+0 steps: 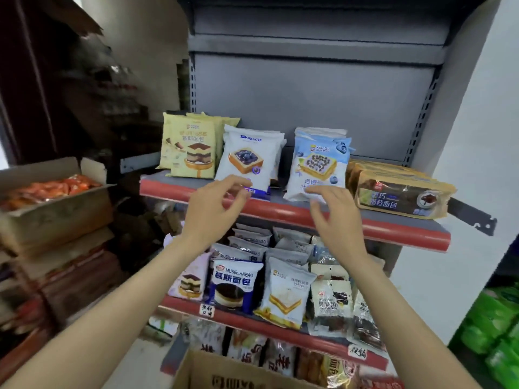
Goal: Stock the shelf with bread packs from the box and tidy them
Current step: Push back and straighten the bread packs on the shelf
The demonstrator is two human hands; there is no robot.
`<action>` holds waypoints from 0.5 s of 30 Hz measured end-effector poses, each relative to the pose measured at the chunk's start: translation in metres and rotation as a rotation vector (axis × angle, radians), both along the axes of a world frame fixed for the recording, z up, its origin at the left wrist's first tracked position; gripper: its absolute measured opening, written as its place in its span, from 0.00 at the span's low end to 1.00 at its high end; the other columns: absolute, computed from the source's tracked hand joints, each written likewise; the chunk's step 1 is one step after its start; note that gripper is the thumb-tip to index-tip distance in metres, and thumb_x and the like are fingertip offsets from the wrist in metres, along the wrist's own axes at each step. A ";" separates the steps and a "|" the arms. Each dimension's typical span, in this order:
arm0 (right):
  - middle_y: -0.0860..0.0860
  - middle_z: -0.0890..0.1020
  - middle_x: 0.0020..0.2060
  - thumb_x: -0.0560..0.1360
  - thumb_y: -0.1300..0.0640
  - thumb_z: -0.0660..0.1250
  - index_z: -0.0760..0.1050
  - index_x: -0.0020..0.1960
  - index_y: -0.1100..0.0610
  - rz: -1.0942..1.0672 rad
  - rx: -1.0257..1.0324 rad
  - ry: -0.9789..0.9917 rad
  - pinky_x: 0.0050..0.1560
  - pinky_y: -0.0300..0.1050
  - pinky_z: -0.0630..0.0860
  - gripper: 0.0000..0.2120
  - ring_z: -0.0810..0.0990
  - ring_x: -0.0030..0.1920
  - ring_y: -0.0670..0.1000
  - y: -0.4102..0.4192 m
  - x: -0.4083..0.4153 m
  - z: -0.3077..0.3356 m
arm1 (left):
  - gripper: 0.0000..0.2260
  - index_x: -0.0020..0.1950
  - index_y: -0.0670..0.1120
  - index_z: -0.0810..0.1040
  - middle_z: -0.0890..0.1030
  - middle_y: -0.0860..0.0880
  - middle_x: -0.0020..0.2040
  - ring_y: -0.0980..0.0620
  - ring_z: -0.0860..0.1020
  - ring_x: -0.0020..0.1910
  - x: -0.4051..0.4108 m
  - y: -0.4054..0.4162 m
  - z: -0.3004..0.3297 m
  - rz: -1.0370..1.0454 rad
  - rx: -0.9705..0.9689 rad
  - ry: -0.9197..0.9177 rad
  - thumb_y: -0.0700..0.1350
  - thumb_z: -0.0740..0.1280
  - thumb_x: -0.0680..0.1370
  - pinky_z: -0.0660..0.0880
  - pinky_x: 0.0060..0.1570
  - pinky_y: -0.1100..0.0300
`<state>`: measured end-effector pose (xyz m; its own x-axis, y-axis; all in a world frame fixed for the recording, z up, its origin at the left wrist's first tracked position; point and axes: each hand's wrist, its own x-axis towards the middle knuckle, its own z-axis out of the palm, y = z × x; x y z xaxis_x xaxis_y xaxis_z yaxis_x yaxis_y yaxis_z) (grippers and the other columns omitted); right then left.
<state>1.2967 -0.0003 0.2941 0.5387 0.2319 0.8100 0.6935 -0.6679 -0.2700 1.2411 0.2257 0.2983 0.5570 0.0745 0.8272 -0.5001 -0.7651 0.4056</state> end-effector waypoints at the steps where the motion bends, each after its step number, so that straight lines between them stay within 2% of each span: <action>1: 0.52 0.80 0.55 0.77 0.61 0.62 0.77 0.59 0.56 0.039 -0.004 0.043 0.56 0.36 0.63 0.12 0.74 0.58 0.53 0.006 -0.004 -0.002 | 0.08 0.53 0.50 0.80 0.82 0.56 0.44 0.61 0.79 0.43 -0.005 0.009 -0.005 -0.010 -0.056 0.029 0.48 0.63 0.77 0.73 0.44 0.70; 2: 0.53 0.78 0.57 0.77 0.61 0.62 0.75 0.61 0.56 0.074 -0.011 0.087 0.57 0.36 0.63 0.13 0.74 0.59 0.52 0.012 -0.007 -0.004 | 0.06 0.53 0.51 0.79 0.82 0.57 0.44 0.62 0.79 0.44 -0.009 0.017 -0.006 -0.024 -0.102 0.069 0.45 0.65 0.78 0.72 0.44 0.72; 4: 0.53 0.75 0.60 0.78 0.59 0.62 0.72 0.65 0.55 0.117 -0.023 0.178 0.57 0.36 0.63 0.16 0.73 0.61 0.52 0.025 -0.011 -0.003 | 0.09 0.56 0.51 0.77 0.81 0.57 0.49 0.63 0.78 0.47 -0.010 0.035 -0.004 -0.052 -0.203 0.187 0.41 0.66 0.78 0.73 0.47 0.71; 8: 0.52 0.67 0.68 0.77 0.56 0.64 0.62 0.73 0.49 0.163 0.031 0.396 0.60 0.37 0.61 0.25 0.70 0.65 0.51 0.057 -0.004 0.008 | 0.21 0.68 0.50 0.67 0.73 0.51 0.65 0.54 0.74 0.60 0.012 0.073 0.006 -0.132 -0.432 0.438 0.43 0.68 0.77 0.71 0.51 0.64; 12: 0.51 0.61 0.73 0.76 0.55 0.67 0.54 0.76 0.50 0.179 0.143 0.459 0.68 0.44 0.61 0.33 0.62 0.72 0.51 0.098 0.027 0.016 | 0.29 0.73 0.51 0.60 0.66 0.48 0.70 0.52 0.69 0.64 0.047 0.101 0.015 -0.222 -0.495 0.471 0.43 0.69 0.76 0.67 0.56 0.60; 15: 0.50 0.57 0.75 0.76 0.54 0.67 0.50 0.76 0.51 0.098 0.204 0.461 0.71 0.46 0.57 0.35 0.56 0.74 0.51 0.120 0.053 0.025 | 0.35 0.75 0.52 0.53 0.64 0.47 0.72 0.50 0.66 0.69 0.086 0.114 0.021 -0.314 -0.445 0.507 0.45 0.71 0.75 0.66 0.63 0.56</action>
<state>1.3495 0.1201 0.3195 0.8339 0.1613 0.5277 0.5288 -0.5071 -0.6806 1.3267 0.3393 0.3190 0.9125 0.1170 0.3921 -0.3376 -0.3260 0.8830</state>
